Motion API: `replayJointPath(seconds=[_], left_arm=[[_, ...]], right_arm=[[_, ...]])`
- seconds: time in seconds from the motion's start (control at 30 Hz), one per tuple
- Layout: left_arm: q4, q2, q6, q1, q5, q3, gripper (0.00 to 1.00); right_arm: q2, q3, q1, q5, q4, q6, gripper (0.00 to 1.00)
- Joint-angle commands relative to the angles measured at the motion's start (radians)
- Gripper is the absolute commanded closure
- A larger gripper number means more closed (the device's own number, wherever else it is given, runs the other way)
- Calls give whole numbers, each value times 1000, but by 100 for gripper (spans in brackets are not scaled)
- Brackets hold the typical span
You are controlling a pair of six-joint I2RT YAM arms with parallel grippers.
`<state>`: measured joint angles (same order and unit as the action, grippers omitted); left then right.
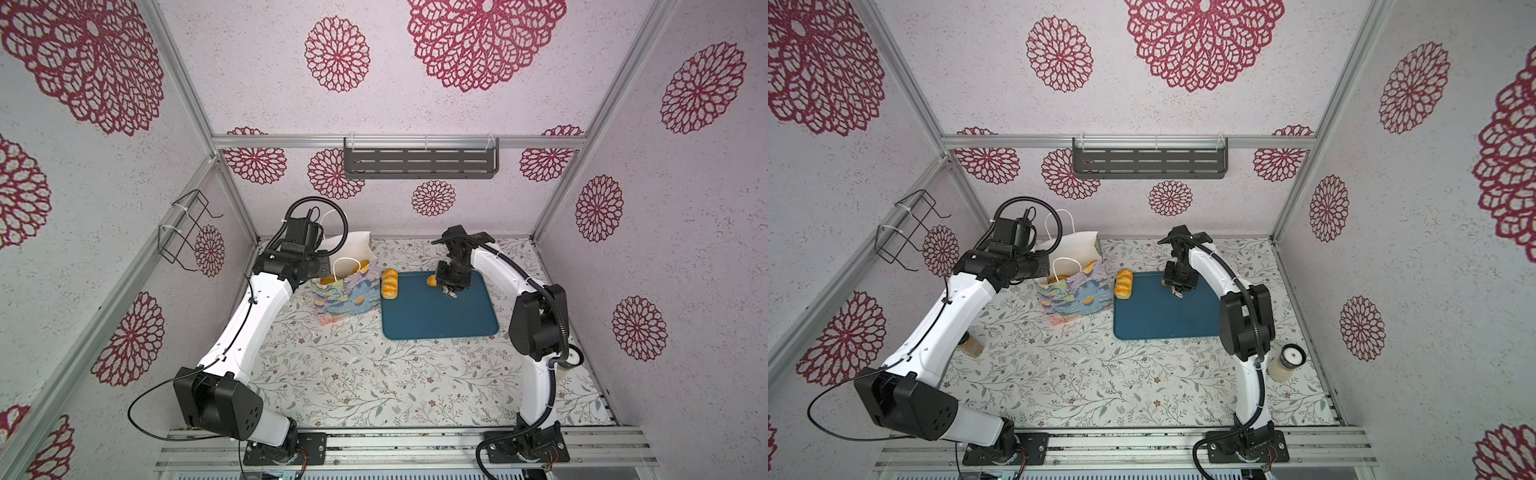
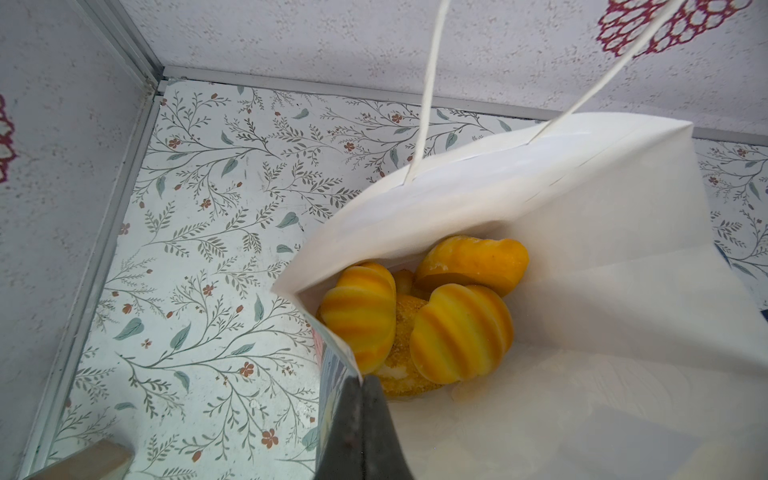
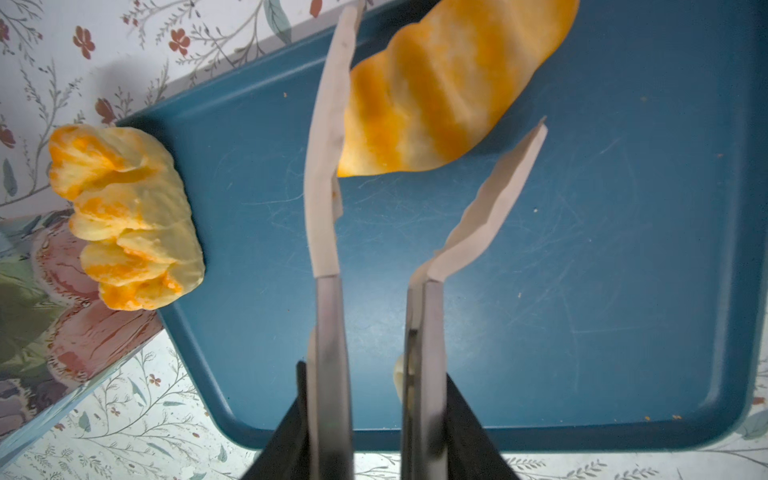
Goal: Place the fake bread into the paper bag
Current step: 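Position the open tongs above the long striped roll on the tray, then lower the tongs and close them on the long striped roll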
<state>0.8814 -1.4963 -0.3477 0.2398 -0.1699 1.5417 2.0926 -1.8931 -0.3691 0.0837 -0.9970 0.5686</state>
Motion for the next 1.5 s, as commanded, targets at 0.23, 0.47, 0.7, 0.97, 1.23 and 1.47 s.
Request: replayJointPath(seconds=[0.23, 0.47, 0.7, 0.97, 1.23, 1.47], left_arm=[[12, 22, 9, 9, 10, -8, 100], [12, 25, 9, 10, 12, -6, 100], [13, 28, 9, 10, 10, -6, 100], [14, 28, 9, 9, 9, -6, 100], [13, 33, 9, 10, 7, -6, 100], [14, 33, 8, 10, 6, -6, 100]], right_arm=[[5, -26, 36, 38, -8, 10, 58], [20, -26, 45, 61, 2, 10, 59], [30, -26, 54, 83, 9, 6, 63], [32, -26, 62, 117, 8, -12, 77], [15, -14, 66, 143, -9, -41, 87], [-74, 75, 66, 168, 28, -46, 92]])
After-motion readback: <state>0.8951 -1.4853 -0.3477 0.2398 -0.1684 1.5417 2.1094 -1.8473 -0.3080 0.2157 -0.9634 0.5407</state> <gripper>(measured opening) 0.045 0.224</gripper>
